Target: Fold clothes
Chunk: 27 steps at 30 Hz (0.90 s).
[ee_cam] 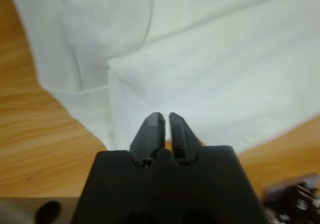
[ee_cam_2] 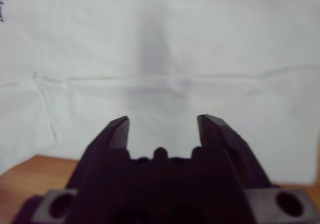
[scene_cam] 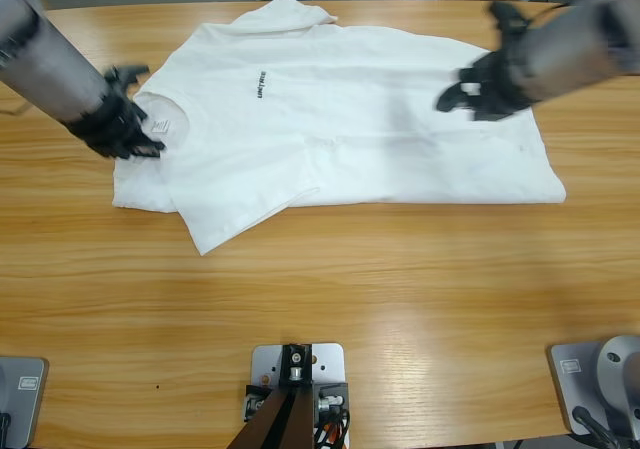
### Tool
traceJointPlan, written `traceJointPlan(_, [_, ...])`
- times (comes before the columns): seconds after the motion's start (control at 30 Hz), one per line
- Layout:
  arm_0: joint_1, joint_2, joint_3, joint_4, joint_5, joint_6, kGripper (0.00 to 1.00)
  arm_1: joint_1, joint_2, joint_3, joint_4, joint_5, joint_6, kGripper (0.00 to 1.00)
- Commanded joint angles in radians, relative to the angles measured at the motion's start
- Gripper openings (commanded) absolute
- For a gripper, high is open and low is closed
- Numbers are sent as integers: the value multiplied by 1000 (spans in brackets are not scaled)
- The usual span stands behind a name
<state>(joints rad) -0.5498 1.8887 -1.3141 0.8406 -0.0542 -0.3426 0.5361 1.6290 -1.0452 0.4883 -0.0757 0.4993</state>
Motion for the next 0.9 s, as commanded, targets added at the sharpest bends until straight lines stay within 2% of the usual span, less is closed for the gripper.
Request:
traceJointPlan(0.03, [79, -325, 377, -215, -229, -228, 991, -33, -346, 206, 59, 96, 82, 1000])
traceJointPlan(0.13, [133, -423, 664, -441, -279, -280, 987, -33, -434, 286, 70, 149, 91, 1000])
traceJointPlan(0.2, [160, -456, 800, -572, -280, -297, 987, -32, -465, 339, 81, 169, 93, 1000])
traceJointPlan(0.4, [287, -469, 1000, -847, -263, -368, 981, -25, -544, 364, 88, 156, 120, 1000])
traceJointPlan(0.73, [317, -191, 1035, -1210, -351, -553, 987, -24, -619, 393, 99, 140, 140, 1000])
traceJointPlan(0.83, [318, -119, 1074, -1322, -355, -592, 943, -24, -619, 395, 99, 139, 140, 1000])
traceJointPlan(0.9, [318, -94, 1082, -1343, -363, -605, 914, -24, -617, 394, 98, 137, 140, 1000])
